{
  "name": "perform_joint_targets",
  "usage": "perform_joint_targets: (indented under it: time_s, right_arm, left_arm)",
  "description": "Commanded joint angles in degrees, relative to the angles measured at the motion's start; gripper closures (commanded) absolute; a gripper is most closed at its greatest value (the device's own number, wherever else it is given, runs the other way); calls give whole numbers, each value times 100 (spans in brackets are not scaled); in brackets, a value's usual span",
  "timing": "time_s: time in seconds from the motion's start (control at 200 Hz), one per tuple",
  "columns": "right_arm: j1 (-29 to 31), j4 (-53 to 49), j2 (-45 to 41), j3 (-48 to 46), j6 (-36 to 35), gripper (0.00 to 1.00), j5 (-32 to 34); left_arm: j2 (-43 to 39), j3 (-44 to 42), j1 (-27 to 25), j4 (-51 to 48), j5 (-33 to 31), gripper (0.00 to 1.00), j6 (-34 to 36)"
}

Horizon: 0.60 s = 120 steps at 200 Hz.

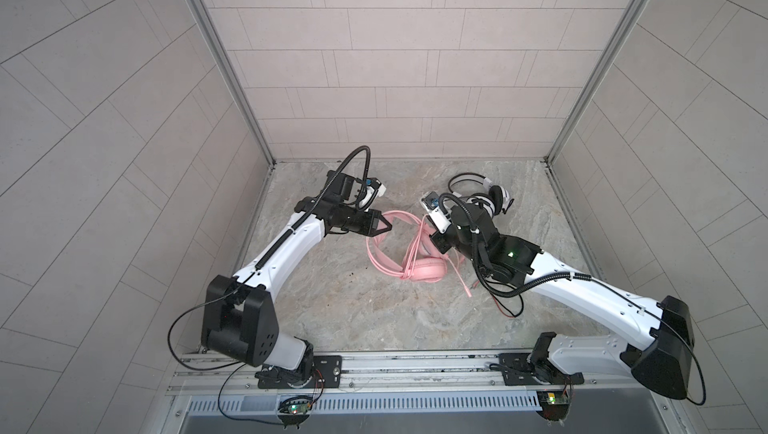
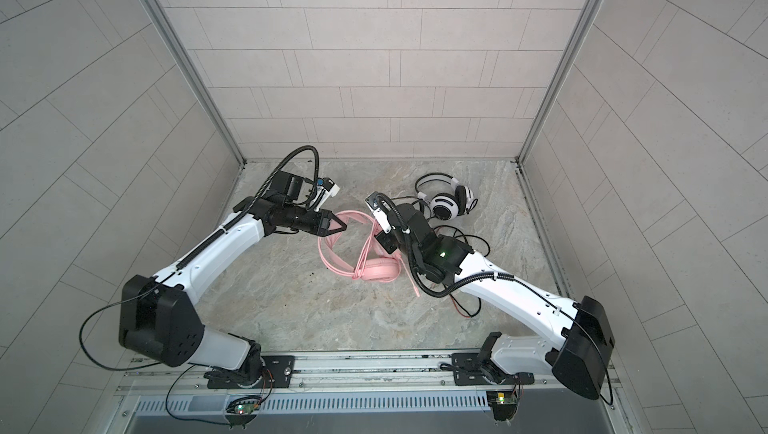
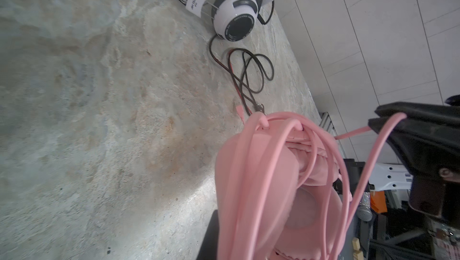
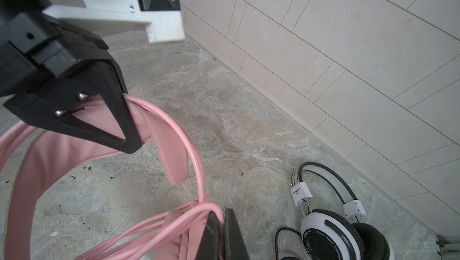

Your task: Wrap the headphones

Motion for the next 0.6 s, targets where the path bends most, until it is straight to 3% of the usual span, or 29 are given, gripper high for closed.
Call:
perform_joint_targets:
  time_s: [0.0,0.42,0.595]
  right_arm:
    - [-208,545,-1,172,-101,100,379]
    - [-1185,652,293,193,818,100,-314]
    - [-1514,695,402,212,1059,100,-1048]
  left_arm:
    - [-5,156,-186,-489,777,100,437]
    - [-301,79,-204,-83,1597,100,200]
    - [-422,36,-206,117,1856,100,51]
